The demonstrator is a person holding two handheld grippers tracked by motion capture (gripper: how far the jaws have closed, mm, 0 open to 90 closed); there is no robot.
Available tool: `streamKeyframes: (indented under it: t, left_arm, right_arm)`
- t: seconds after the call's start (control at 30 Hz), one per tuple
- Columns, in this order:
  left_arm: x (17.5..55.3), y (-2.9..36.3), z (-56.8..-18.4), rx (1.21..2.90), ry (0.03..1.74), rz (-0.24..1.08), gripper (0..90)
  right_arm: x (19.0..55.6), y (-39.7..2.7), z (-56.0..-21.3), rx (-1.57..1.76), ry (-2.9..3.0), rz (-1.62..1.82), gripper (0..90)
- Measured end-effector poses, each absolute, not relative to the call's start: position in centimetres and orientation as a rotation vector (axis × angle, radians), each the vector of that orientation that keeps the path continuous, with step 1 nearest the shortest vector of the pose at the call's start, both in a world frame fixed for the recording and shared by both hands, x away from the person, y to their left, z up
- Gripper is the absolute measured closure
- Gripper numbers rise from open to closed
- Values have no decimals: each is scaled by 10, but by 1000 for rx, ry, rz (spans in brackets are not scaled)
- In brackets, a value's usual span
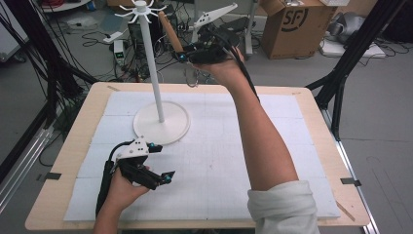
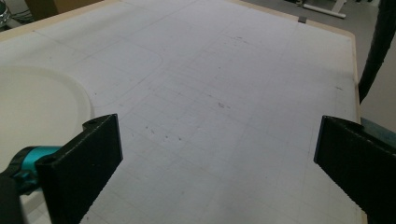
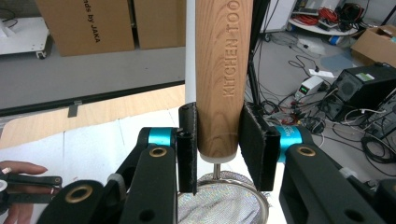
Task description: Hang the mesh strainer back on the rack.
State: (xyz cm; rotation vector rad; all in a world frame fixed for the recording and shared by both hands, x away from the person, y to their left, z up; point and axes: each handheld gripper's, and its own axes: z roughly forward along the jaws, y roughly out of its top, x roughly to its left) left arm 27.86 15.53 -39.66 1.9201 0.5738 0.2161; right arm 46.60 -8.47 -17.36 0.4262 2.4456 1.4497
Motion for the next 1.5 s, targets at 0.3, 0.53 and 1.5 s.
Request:
streamKeyframes:
  t: [0.3, 0.53, 1.5]
  left_arm:
    - [279, 155, -397, 1933, 573, 217, 16]
    - [279, 154, -398, 1936, 571, 217, 16]
    - [280, 152, -401, 1941, 583, 208, 16]
  right_arm:
    - [468, -78, -177, 446, 2454, 1469, 690]
    - [467, -75, -179, 454, 2461, 1483, 685]
    - [446, -123, -187, 373, 2498, 1561, 301]
